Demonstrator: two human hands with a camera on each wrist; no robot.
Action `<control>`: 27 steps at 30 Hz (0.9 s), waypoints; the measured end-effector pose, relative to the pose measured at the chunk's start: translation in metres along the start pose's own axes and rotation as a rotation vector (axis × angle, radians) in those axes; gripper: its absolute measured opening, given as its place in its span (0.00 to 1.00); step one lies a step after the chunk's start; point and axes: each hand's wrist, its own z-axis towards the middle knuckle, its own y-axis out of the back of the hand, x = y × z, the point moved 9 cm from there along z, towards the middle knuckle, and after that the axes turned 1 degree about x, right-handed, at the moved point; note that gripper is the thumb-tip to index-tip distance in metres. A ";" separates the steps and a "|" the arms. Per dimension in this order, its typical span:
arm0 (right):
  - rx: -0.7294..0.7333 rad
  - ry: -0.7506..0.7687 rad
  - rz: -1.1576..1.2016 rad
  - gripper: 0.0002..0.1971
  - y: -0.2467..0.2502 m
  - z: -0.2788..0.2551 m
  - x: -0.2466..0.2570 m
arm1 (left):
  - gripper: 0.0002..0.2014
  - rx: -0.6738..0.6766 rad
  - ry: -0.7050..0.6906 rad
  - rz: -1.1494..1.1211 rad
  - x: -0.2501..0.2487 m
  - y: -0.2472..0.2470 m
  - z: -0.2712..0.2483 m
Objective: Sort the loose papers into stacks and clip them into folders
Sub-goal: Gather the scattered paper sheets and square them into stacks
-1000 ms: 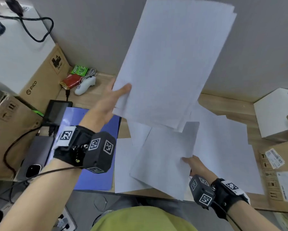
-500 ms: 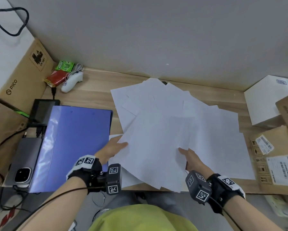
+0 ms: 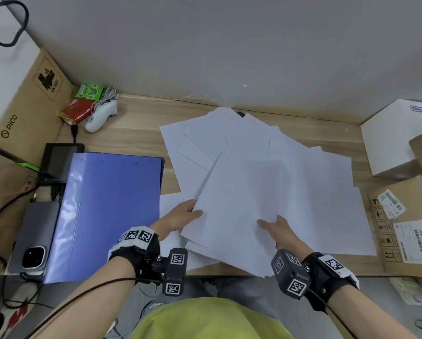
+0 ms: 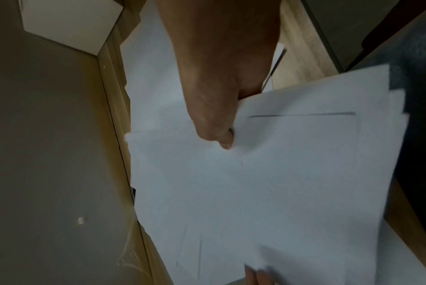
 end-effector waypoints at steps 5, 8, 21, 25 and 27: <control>0.147 0.095 -0.021 0.20 -0.011 -0.008 0.027 | 0.32 -0.157 -0.048 -0.215 -0.019 0.033 0.011; 0.185 0.218 0.018 0.16 -0.022 -0.025 0.074 | 0.28 -0.210 -0.198 -0.408 -0.056 0.041 0.010; 0.061 0.622 0.321 0.18 0.002 -0.093 0.200 | 0.13 -0.362 -0.681 -0.386 -0.200 0.078 -0.079; 0.114 0.445 0.201 0.19 -0.015 -0.066 0.148 | 0.19 -0.251 -0.511 -0.262 -0.142 0.054 -0.055; 0.097 0.416 0.219 0.18 -0.019 -0.062 0.135 | 0.20 -0.220 -0.471 -0.278 -0.125 0.045 -0.051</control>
